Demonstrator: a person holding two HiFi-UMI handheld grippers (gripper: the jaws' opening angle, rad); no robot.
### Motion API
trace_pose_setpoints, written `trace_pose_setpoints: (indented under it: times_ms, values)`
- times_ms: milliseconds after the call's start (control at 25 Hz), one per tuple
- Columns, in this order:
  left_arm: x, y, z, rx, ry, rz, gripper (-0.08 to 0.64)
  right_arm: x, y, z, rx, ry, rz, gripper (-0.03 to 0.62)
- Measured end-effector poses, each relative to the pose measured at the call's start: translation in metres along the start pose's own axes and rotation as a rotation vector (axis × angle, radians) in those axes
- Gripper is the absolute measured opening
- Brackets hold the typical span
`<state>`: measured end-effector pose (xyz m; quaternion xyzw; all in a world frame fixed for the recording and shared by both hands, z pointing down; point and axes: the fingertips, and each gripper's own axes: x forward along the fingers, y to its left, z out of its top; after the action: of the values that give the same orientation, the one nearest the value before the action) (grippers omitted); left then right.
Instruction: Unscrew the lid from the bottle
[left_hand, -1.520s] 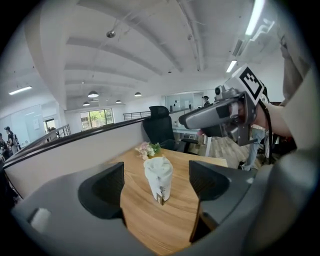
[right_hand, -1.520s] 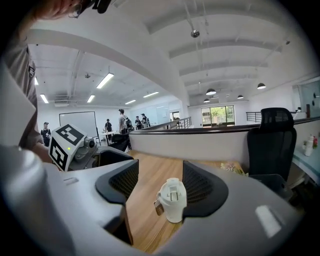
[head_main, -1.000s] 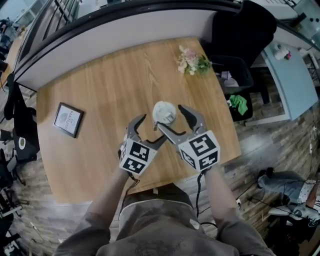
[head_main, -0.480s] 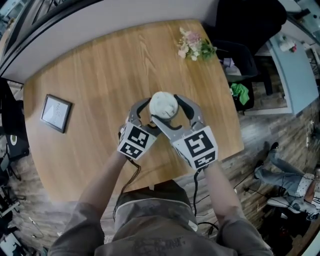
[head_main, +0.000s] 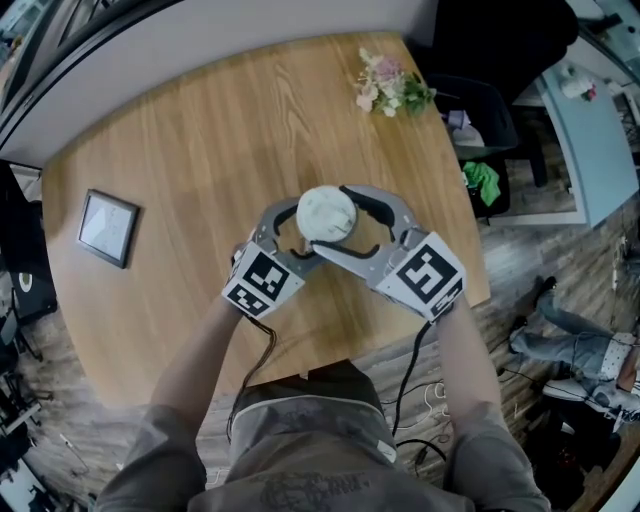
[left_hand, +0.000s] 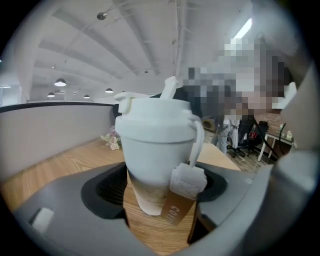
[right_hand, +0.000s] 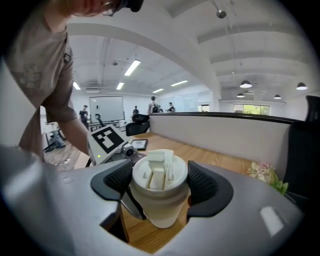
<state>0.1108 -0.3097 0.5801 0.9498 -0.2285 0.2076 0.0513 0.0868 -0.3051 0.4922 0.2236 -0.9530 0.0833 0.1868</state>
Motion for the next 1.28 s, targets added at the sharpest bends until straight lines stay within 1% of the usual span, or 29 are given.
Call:
trace_pose_setpoints:
  times_ms: [80, 160, 240, 320, 400, 440, 520, 600, 680, 720, 760, 840, 920, 960, 1040, 1120, 1200, 1280]
  values:
    - [0.000, -0.001, 0.000, 0.014, -0.012, -0.021, 0.364, -0.002, 0.001, -0.001, -0.030, 0.000, 0.102, 0.348]
    - [0.001, -0.002, 0.000, 0.019, -0.021, -0.033, 0.364, -0.005, 0.001, -0.004, -0.066, 0.012, 0.177, 0.348]
    - [0.001, -0.002, 0.000, 0.019, -0.020, -0.038, 0.362, -0.005, 0.000, -0.006, -0.109, 0.031, 0.213, 0.345]
    - [0.001, -0.002, 0.000, 0.018, -0.013, -0.038, 0.363, -0.006, -0.001, -0.006, -0.126, 0.041, 0.215, 0.345]
    - [0.002, -0.001, 0.000, 0.017, -0.008, -0.036, 0.363, -0.005, -0.002, -0.006, -0.097, 0.038, 0.185, 0.347]
    - [0.002, -0.001, 0.000, 0.015, -0.005, -0.034, 0.362, -0.005, -0.004, -0.004, -0.058, 0.028, 0.154, 0.347]
    - [0.002, 0.000, -0.001, 0.008, 0.001, -0.028, 0.364, -0.007, -0.010, 0.001, 0.056, -0.019, 0.057, 0.356]
    - [0.002, -0.001, -0.002, -0.004, 0.008, -0.019, 0.362, -0.011, -0.012, 0.010, 0.169, -0.098, -0.064, 0.382]
    - [0.001, -0.001, -0.002, -0.015, 0.011, -0.006, 0.360, -0.011, -0.006, 0.016, 0.236, -0.152, -0.166, 0.407]
    - [0.001, -0.001, -0.002, -0.018, 0.010, 0.005, 0.359, -0.009, -0.004, 0.016, 0.241, -0.161, -0.218, 0.421]
    - [0.001, -0.001, -0.001, -0.022, 0.005, 0.019, 0.359, -0.006, -0.004, 0.015, 0.230, -0.160, -0.273, 0.423]
    - [0.000, 0.001, 0.000, -0.037, -0.008, 0.055, 0.359, 0.001, -0.008, 0.010, 0.191, -0.145, -0.378, 0.423]
    - [0.000, 0.002, 0.000, -0.054, -0.017, 0.085, 0.357, 0.006, -0.012, 0.003, 0.156, -0.111, -0.452, 0.423]
    - [0.000, 0.002, 0.000, -0.059, -0.019, 0.093, 0.357, 0.009, -0.014, 0.000, 0.139, -0.089, -0.477, 0.422]
    - [0.001, 0.002, 0.000, -0.064, -0.022, 0.098, 0.356, 0.011, -0.015, -0.002, 0.116, -0.068, -0.496, 0.422]
    - [0.001, 0.002, -0.001, -0.059, -0.022, 0.086, 0.354, 0.011, -0.015, -0.002, 0.111, -0.068, -0.479, 0.422]
    - [0.001, 0.001, -0.001, -0.052, -0.019, 0.063, 0.353, 0.012, -0.014, -0.002, 0.102, -0.064, -0.428, 0.422]
    - [0.001, 0.001, -0.002, -0.046, -0.015, 0.030, 0.351, 0.013, -0.012, -0.002, 0.084, -0.057, -0.346, 0.422]
